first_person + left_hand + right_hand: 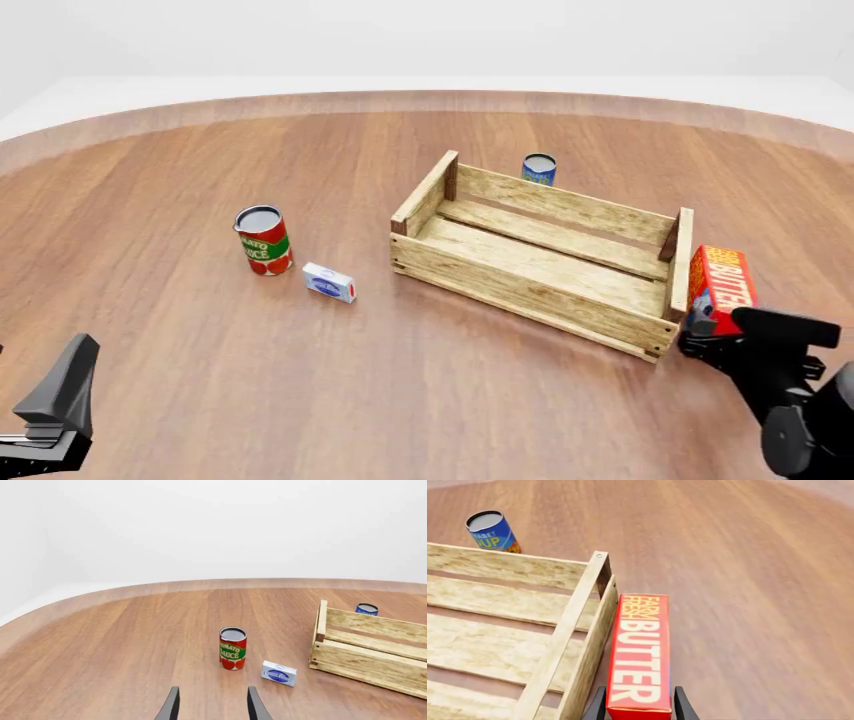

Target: Pick up the butter and put it in the tray.

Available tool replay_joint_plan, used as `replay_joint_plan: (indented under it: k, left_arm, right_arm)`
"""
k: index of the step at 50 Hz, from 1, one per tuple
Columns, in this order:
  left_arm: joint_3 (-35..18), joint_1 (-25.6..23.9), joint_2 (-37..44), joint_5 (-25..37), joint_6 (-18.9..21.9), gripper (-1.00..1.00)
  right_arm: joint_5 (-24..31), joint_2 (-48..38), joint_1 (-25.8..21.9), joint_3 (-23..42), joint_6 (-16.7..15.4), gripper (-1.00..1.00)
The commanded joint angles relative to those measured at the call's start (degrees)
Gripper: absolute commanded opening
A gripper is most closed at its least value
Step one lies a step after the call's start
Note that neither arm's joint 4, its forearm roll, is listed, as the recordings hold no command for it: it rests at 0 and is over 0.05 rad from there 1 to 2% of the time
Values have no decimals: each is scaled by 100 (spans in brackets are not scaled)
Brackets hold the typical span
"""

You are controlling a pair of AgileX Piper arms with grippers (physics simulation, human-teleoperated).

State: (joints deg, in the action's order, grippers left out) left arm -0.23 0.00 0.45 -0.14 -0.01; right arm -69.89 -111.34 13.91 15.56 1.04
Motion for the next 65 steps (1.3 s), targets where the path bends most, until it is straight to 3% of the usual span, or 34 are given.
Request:
replay_joint_plan:
  k: [1,6,7,65]
  left_arm:
    - [0,-1,-1,0,-1,100]
    - [0,0,-1,0,0,100]
    - [0,1,-1,0,0,100]
    - [0,0,0,0,1,100]
  right_arm:
    - [0,-258,-39,101,60,100]
    - [0,-319,-91,110,120,100]
    - [0,-314,-112,108,153,-100]
    - [13,1110,58,-688,117,-100]
